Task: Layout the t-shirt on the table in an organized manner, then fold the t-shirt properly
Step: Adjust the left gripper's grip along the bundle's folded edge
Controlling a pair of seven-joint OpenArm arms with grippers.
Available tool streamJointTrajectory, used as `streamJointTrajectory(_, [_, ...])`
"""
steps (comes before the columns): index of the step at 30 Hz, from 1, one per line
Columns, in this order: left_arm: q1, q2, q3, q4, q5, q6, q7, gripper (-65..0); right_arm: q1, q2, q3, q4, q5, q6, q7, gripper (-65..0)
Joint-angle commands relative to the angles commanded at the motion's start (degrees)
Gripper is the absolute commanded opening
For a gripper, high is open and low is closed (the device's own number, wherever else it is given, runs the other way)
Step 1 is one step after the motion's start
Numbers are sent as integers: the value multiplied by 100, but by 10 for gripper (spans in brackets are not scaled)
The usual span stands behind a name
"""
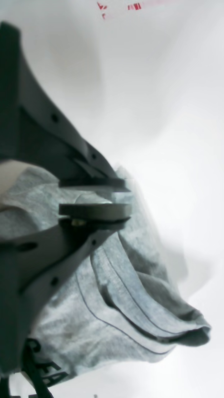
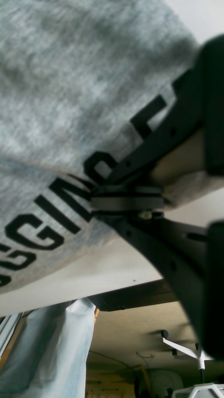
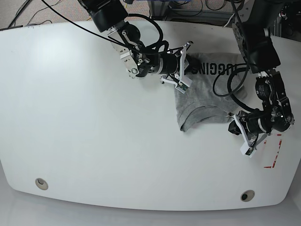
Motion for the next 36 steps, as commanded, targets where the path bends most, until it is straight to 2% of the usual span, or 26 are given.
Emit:
streamJointTrajectory(4, [229, -79, -26, 202, 0, 0, 18, -392, 0, 0, -9, 0, -9, 0, 0, -644])
streamJointTrajectory(8, [343, -79, -26, 229, 26, 0, 18, -357, 0, 0, -9, 0, -9, 0, 0, -644])
streamJointTrajectory(15, [607, -88, -9, 167, 44, 0, -202, -335, 18, 0, -9, 0, -9, 0, 0, -644])
streamJointTrajectory(27, [703, -88, 53, -914, 26, 0, -844, -321, 26, 9, 9, 0, -9, 0, 0, -644])
streamJointTrajectory(32, [703, -88, 466, -1046, 9, 0, -1037, -340, 35, 9, 9, 0, 18, 0, 0, -644])
streamJointTrajectory(34, [712, -88, 510, -1055, 18, 0, -1046, -408, 35, 9, 9, 0, 18, 0, 0, -644])
streamJointTrajectory(35, [712, -88, 527, -1055, 18, 0, -1055, -483, 35, 9, 9, 0, 18, 0, 0, -644])
streamJointTrajectory(36, [712, -79, 527, -1055, 18, 0, -1055, -531, 44, 9, 9, 0, 18, 0, 0, -644])
